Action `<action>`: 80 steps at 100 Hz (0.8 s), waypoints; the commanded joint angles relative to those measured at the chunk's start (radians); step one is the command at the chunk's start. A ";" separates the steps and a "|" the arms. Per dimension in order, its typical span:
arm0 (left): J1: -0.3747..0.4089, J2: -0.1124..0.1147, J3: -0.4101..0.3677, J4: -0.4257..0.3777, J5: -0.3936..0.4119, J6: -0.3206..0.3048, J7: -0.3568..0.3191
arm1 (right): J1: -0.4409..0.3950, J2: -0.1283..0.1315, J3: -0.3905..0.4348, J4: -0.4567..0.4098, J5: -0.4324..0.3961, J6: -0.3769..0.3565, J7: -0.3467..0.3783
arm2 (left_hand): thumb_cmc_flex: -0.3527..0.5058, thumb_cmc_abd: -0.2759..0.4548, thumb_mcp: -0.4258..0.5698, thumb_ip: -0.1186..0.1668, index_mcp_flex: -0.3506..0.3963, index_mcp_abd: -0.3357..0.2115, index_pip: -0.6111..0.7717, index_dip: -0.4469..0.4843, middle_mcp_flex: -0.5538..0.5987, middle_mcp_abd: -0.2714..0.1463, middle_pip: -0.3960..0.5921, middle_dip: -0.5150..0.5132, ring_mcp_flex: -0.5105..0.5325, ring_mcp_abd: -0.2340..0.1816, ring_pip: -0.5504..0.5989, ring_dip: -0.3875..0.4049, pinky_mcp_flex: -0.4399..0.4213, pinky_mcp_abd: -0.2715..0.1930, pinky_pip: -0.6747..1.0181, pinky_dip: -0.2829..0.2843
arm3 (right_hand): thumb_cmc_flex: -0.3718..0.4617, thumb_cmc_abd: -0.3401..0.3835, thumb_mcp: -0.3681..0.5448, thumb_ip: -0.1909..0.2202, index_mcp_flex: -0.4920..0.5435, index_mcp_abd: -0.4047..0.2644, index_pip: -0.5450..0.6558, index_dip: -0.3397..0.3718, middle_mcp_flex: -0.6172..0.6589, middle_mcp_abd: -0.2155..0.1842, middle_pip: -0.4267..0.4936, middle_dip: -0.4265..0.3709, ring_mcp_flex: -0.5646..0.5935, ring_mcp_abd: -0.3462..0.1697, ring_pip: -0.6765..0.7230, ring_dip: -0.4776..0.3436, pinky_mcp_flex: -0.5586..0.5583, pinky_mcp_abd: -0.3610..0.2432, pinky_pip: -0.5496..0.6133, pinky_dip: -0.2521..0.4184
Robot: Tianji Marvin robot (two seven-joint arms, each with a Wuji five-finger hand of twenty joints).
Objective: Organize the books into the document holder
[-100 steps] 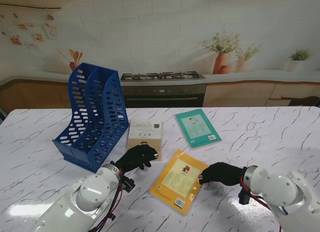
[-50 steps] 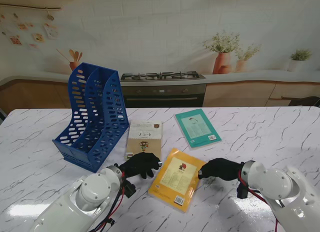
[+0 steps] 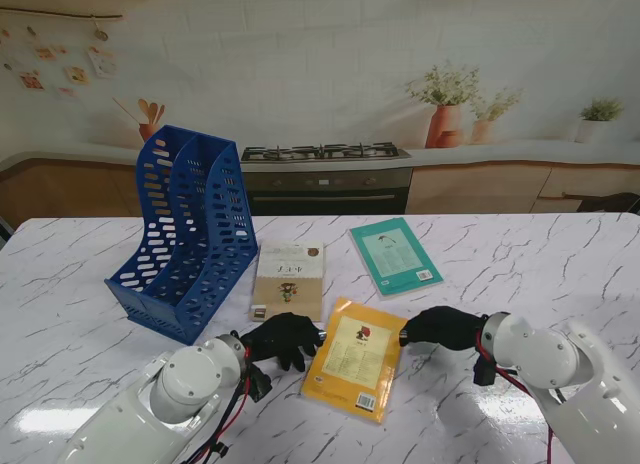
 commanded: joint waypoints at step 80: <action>0.071 0.000 -0.035 -0.074 -0.035 -0.042 0.002 | -0.058 -0.045 0.054 -0.029 -0.044 0.087 -0.169 | 0.040 0.057 -0.094 0.018 0.040 -0.005 -0.044 -0.015 0.047 -0.022 0.025 0.010 0.047 0.054 0.075 -0.004 0.051 0.037 0.118 -0.039 | -0.261 -0.224 0.250 0.012 -0.003 -0.140 0.162 0.024 0.033 -0.011 0.073 0.082 0.012 0.111 0.026 0.075 0.047 0.152 0.082 0.107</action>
